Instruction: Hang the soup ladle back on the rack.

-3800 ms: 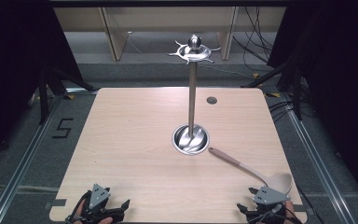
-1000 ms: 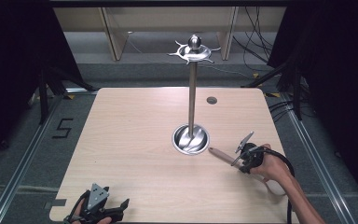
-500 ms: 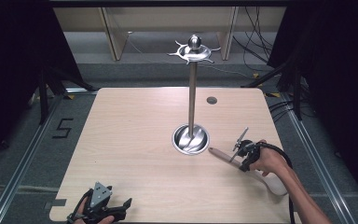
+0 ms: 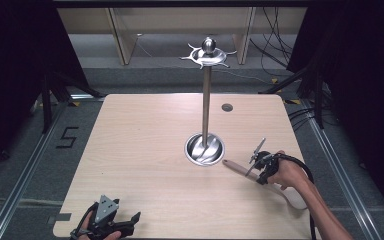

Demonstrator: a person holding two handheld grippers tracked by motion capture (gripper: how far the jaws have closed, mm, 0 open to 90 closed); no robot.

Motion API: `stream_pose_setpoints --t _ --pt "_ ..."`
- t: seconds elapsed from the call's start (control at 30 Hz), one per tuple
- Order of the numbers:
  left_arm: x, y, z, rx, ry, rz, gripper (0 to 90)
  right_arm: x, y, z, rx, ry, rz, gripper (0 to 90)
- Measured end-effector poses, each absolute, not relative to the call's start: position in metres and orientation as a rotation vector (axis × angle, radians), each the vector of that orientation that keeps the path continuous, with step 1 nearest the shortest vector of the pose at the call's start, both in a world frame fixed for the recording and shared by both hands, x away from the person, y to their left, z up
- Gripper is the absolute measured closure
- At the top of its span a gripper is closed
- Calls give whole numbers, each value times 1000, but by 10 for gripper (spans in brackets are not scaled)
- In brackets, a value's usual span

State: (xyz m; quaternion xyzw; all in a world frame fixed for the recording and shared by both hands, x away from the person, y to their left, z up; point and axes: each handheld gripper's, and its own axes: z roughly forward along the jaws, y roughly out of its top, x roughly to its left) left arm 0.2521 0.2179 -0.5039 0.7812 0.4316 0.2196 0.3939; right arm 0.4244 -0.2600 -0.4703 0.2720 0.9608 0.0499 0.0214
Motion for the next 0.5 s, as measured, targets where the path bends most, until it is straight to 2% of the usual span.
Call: stream_pose_setpoints --t 0.13,0.27,0.33,0.37,0.4,0.5 --pt "248 216 -503 1963 1173 539 150 420 -261 -469 856 2957 181 779" --pt "250 219 -503 2002 1151 564 150 415 -262 -462 817 2942 179 780" --pt "250 218 -504 1957 1169 535 150 413 -264 -460 809 2934 214 781" --pt "257 224 -502 2039 1038 583 151 411 -264 -457 811 2935 207 781" --pt "251 218 -504 1955 1184 537 151 410 -265 -457 813 2931 223 781" --pt "254 217 -504 1960 1154 532 151 405 -267 -455 826 2902 275 781"
